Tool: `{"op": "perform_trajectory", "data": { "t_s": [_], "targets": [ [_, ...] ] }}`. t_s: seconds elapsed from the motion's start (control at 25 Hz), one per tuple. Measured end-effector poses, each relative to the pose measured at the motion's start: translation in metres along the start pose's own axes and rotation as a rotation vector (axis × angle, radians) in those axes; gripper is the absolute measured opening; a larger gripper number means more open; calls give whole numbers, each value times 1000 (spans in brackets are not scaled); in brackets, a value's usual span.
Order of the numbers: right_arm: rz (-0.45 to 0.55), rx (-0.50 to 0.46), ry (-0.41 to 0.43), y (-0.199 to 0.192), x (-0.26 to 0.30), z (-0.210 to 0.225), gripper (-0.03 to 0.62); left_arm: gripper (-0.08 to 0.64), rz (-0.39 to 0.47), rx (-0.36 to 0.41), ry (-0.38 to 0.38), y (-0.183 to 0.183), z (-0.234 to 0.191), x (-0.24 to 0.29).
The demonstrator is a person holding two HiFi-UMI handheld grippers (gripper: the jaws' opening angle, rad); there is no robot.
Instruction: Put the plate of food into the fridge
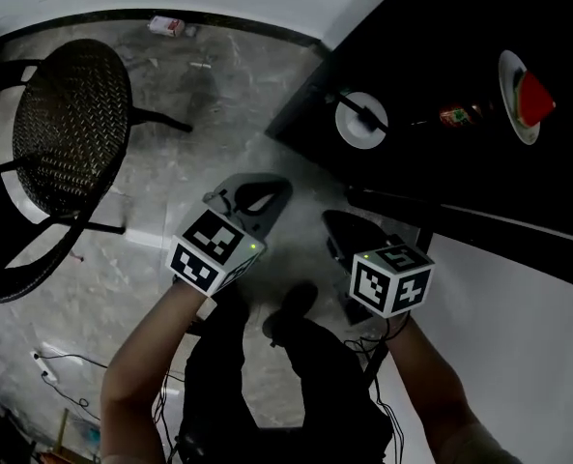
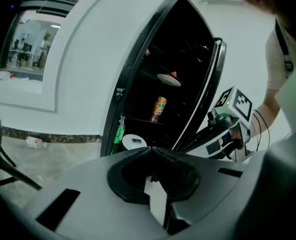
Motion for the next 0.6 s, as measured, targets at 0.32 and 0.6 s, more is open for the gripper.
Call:
{"op": "perform_trajectory", "data": {
  "t_s": [0.32,0.6],
  "targets": [
    [38,49,15,11,-58,-53,25,12,24,-76,-32,29,30,-58],
    [95,45,-35,21,-119,-73,25,11,23,-83,-130,69,77,-85]
  ]
}}
Point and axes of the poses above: the fingertips, and each gripper's own axes: x forward along the fingers, z to its right, y out of its top, the point moved 10 cm from there along -x, backward along the fingers, and after that the axes turned 1 degree about y, right-handed, at the moved point
